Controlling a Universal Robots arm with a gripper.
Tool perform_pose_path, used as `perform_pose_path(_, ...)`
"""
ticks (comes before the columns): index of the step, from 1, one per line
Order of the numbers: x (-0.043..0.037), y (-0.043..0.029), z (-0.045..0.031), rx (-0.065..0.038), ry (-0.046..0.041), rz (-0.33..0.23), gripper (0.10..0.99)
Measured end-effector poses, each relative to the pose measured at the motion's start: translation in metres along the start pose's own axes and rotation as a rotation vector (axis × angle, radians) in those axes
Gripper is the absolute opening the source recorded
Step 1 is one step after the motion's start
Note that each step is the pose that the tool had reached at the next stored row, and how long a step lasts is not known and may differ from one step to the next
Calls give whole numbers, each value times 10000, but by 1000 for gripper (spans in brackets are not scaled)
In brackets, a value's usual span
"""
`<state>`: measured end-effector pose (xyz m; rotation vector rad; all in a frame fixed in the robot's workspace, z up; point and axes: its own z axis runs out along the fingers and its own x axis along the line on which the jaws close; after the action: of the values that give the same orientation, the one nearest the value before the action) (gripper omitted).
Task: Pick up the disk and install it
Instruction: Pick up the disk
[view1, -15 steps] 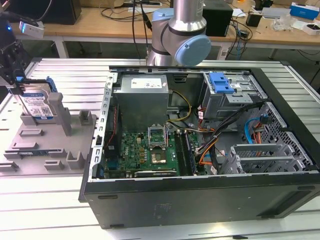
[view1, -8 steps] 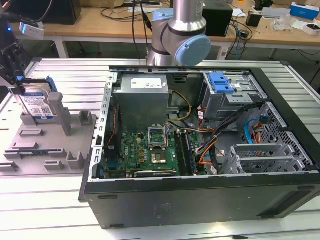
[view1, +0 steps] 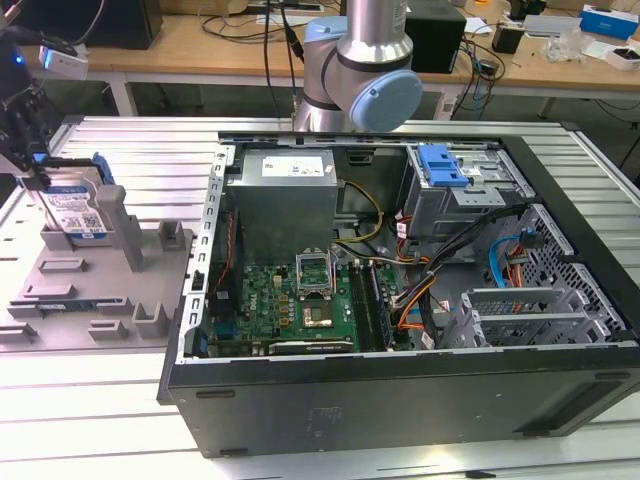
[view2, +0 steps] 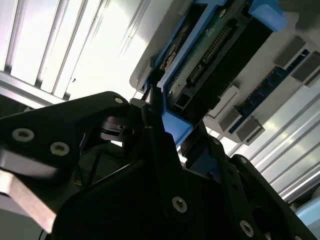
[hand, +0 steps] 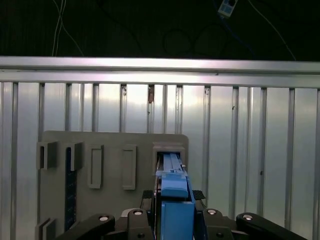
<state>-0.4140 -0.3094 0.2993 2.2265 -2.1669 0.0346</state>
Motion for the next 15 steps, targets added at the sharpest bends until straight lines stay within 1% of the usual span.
perform_pose_path(10,20,2,9,-1,-1,0,408)
perform_pose_path(11,20,2,9,-2,1,0,369)
perform_pose_path(15,20,2,11,-1,1,0,369)
